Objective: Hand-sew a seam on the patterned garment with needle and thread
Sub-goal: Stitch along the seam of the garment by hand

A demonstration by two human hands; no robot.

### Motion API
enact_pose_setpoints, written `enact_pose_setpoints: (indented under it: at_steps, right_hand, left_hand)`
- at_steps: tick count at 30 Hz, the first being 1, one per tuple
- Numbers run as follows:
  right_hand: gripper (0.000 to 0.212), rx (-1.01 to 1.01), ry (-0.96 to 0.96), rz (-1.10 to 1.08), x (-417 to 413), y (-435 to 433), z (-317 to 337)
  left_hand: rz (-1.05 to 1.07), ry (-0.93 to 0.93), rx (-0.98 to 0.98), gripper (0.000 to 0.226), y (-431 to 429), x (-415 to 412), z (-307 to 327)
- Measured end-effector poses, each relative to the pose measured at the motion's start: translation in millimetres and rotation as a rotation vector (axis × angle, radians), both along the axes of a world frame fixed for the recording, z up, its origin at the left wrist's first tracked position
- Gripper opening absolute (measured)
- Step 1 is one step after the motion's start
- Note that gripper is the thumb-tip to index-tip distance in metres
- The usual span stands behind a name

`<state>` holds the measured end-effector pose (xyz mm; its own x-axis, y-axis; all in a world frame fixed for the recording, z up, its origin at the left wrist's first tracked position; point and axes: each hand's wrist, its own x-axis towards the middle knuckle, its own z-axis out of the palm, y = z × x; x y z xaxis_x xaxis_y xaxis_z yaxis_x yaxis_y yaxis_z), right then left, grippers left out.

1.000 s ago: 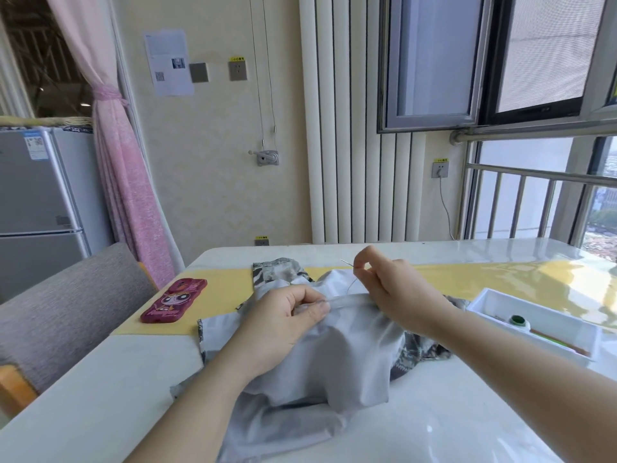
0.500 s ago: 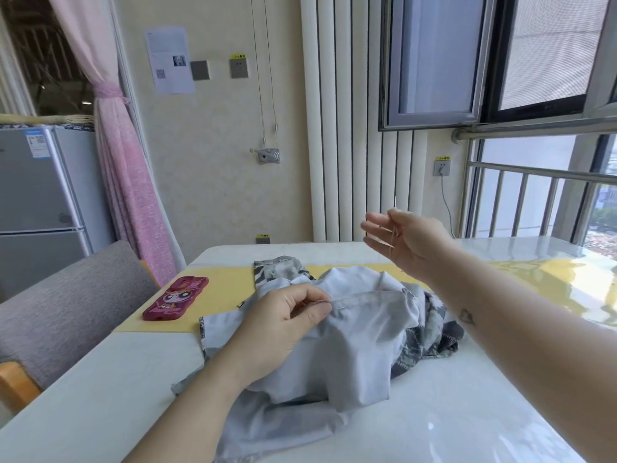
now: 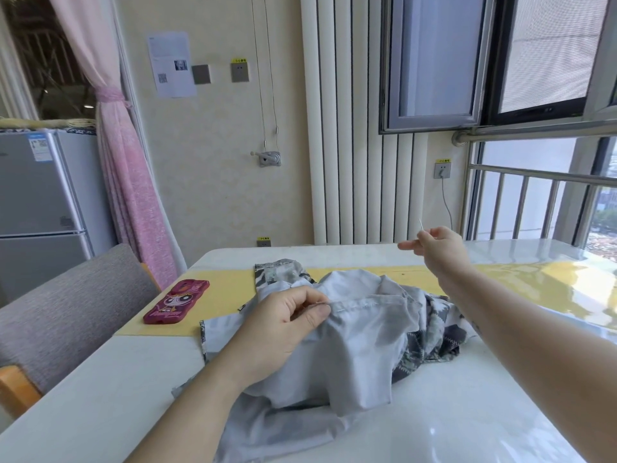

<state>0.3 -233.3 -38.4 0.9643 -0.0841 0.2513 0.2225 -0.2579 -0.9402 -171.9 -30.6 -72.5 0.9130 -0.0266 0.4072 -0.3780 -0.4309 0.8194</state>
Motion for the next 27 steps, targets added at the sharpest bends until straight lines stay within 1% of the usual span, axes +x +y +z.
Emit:
enact_pose_setpoints:
  at_steps: [2,3,5,7,9,11,12,13,16,18,19,21,23,25,27]
  right_hand:
    - [0.015,-0.001,0.084,0.025,1,-3,-1]
    - [0.015,0.069,0.158,0.059,2,-3,-2]
    - [0.013,0.314,0.32,0.146,4,-2,-5]
    - [0.018,0.539,0.433,0.262,3,2,-5]
    - [0.024,0.686,0.477,0.405,-4,7,-1]
    - [0.026,0.76,0.446,0.495,-15,13,6]
    - [0.024,0.724,0.391,0.518,-21,15,10]
    - [0.022,0.621,0.318,0.546,-28,18,14]
    - [0.014,0.101,0.078,0.706,-50,23,22]
    - [0.01,-0.182,-0.026,0.825,-64,24,26]
    - [0.008,-0.276,-0.063,0.857,-70,25,28]
    - [0.006,-0.392,-0.13,0.854,-80,27,29]
    - [0.003,-0.516,-0.237,0.78,-85,30,28]
    - [0.009,-0.669,-0.348,0.696,-86,32,27]
    - [0.009,-0.758,-0.354,0.669,-84,33,28]
  left_hand:
    - [0.0,-0.001,-0.001,0.015,0,0,0]
    - [0.0,-0.001,-0.001,0.015,0,1,1]
    - [0.0,-0.001,-0.001,0.014,-1,1,1]
    - [0.0,0.003,-0.002,0.015,-2,2,1]
    - [-0.003,0.004,-0.002,0.015,-3,2,1]
    - [-0.011,0.004,-0.005,0.015,-3,2,0]
    - [-0.015,0.003,-0.01,0.015,-3,2,0]
    - [-0.017,0.003,-0.016,0.015,-3,2,-1]
    - [-0.009,-0.006,-0.042,0.013,-3,2,0]
    - [-0.001,-0.005,-0.05,0.013,-2,3,0]
    - [0.006,0.002,-0.056,0.012,-1,4,-1]
    - [0.02,0.019,-0.065,0.012,2,5,-1]
    - [0.026,0.033,-0.071,0.011,3,5,-2]
    - [0.024,0.046,-0.089,0.011,4,4,-2]
    - [0.025,0.063,-0.096,0.011,5,3,-2]
